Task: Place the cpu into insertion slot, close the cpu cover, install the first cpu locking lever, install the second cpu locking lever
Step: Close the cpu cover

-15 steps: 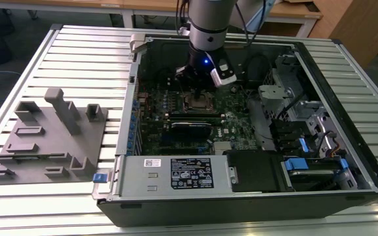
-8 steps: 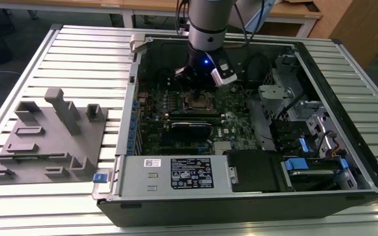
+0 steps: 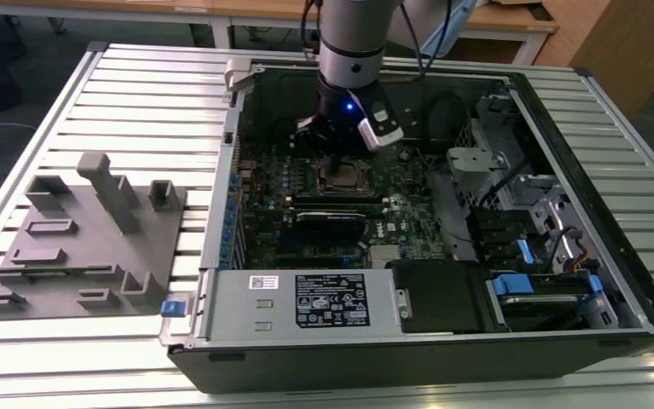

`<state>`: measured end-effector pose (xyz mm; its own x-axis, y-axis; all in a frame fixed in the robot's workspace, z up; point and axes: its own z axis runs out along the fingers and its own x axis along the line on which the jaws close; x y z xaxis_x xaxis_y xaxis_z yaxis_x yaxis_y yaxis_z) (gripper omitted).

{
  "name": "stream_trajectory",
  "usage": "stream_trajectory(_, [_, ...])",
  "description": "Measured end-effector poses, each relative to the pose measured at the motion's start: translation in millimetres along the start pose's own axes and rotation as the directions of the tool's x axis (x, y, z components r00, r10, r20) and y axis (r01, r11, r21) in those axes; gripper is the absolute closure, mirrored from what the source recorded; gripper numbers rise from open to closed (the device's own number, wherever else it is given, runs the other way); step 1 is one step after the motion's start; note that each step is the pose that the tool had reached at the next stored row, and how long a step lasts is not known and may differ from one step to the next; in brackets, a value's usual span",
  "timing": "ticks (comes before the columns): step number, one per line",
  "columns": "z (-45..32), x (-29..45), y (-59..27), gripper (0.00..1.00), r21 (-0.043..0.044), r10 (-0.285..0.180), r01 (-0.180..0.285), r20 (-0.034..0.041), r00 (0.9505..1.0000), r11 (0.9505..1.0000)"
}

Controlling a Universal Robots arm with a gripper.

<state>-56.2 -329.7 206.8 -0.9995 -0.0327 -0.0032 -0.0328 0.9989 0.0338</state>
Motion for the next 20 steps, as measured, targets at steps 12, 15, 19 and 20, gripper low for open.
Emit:
stream_trajectory(12, [2.5,12.9,0.4,0.90,0.0044,0.000,0.000,0.0036,1.0000,1.0000])
stream_trajectory(15, [4.0,14.0,0.3,0.90,0.0044,0.000,0.000,0.0038,1.0000,1.0000])
stream_trajectory(19, [5.8,14.6,0.3,0.90,0.0044,0.000,0.000,0.0038,1.0000,1.0000])
stream_trajectory(20, [6.4,14.6,0.3,0.90,0.0043,0.000,0.000,0.0039,1.0000,1.0000])
